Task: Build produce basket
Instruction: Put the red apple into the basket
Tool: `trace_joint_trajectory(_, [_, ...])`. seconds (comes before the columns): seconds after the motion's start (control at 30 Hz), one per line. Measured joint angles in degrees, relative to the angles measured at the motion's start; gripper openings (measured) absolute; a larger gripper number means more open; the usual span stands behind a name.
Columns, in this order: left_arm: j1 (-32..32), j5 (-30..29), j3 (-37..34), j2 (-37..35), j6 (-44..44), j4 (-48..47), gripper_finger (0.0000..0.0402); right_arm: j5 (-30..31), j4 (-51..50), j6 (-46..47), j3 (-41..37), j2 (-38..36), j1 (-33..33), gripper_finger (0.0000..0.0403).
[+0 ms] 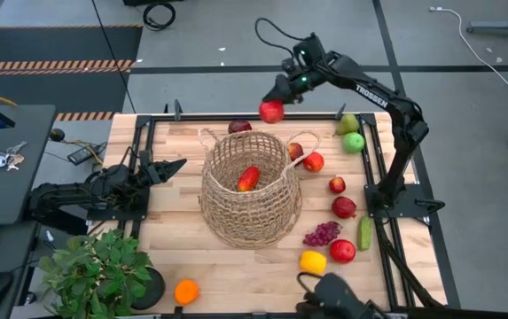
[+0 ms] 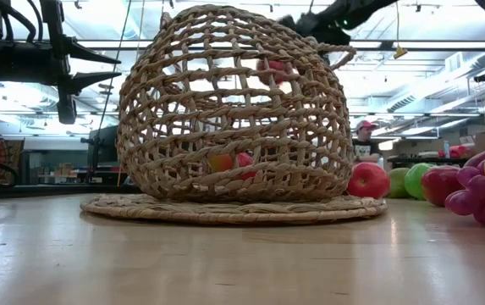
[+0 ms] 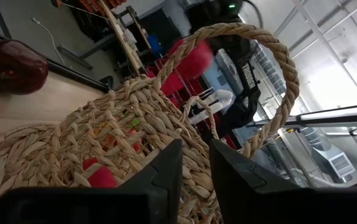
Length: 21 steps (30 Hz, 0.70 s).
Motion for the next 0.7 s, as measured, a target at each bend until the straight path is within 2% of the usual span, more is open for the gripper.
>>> trace_joint_trajectory(0.13, [0.02,0.0,0.01,0.0,0.0,0.01,0.0091,-1.05,8.39,4.14,1.76,0.0,4.12,0.0322])
trace_joint_trajectory(0.3, [0.0,0.01,0.01,-0.01,-0.01,0.01,0.0089,-0.72,13.91,5.76,2.74,0.0,10.3,0.0322])
trace_joint_trajectory(0.4, [0.0,-0.01,0.0,-0.01,-0.01,0.0,0.0091,0.56,14.38,6.37,2.74,0.0,13.61,0.0322])
trace_joint_trajectory(0.7, [0.0,0.01,0.0,-0.01,-0.01,0.01,0.0085,10.24,10.13,6.4,2.7,0.2,21.52,0.0322])
